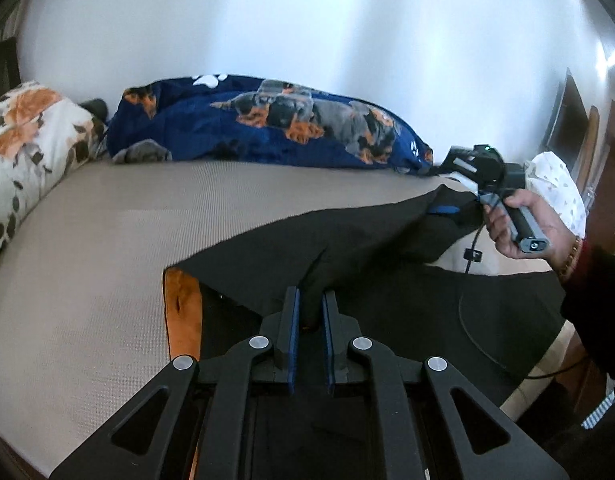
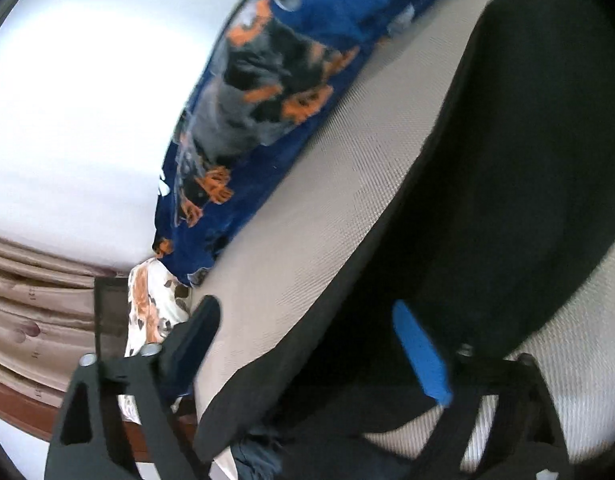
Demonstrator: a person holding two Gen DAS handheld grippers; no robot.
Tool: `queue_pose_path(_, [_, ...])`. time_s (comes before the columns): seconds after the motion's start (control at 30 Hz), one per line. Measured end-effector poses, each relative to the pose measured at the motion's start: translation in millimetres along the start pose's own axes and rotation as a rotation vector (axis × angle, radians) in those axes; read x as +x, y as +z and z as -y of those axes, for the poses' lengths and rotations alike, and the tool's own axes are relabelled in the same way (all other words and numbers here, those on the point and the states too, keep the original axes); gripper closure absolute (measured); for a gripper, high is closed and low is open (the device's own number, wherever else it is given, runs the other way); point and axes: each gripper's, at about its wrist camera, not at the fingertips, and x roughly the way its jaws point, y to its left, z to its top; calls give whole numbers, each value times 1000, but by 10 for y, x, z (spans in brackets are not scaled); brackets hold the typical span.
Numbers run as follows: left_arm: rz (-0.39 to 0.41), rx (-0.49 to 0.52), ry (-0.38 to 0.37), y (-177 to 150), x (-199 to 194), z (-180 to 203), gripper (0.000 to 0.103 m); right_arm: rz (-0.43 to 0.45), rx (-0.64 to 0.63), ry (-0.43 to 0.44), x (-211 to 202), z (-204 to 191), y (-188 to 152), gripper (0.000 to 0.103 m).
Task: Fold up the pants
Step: 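Grasp the trouser leg edge with the right tool while the left tool pins the trousers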
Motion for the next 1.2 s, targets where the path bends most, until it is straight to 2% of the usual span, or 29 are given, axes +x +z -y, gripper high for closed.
queue_pose_path(0.1, [-6, -10, 8, 25, 7, -17, 92, -25, 51, -6, 141, 142, 70, 69])
queue_pose_path(0.13, [-8, -11, 12, 31, 4, -26, 92, -27, 48, 0, 137, 156, 57, 96])
queue_pose_path(0.33, [-28, -21, 71, 23, -71, -153, 92, 57, -81, -4, -308, -17, -405, 96])
queue_pose_path(0.47, [-47, -43, 85, -59, -208, -258, 91, 80, -141, 2, -708, -50, -939, 96])
queue_pose_path(0.63, [-67, -33, 123, -289, -394, -266, 91, 81, -144, 7, -1013, 84, -1583, 97])
queue_pose_path(0.7, [-78, -45, 132, -392, -445, -289, 90, 63, -149, -8, -1068, 173, -1865, 97])
queue_pose_path(0.83, [-97, -79, 128, -622, -543, -316, 90, 37, -122, -14, -1126, 386, -2222, 97])
queue_pose_path(1.07, [-123, -58, 157, -959, -616, -264, 89, -6, -68, -32, -1088, 632, -2576, 97])
queue_pose_path(1.2, [-113, -68, 159, -1031, -620, -275, 89, -20, -60, -39, -1050, 725, -2709, 97])
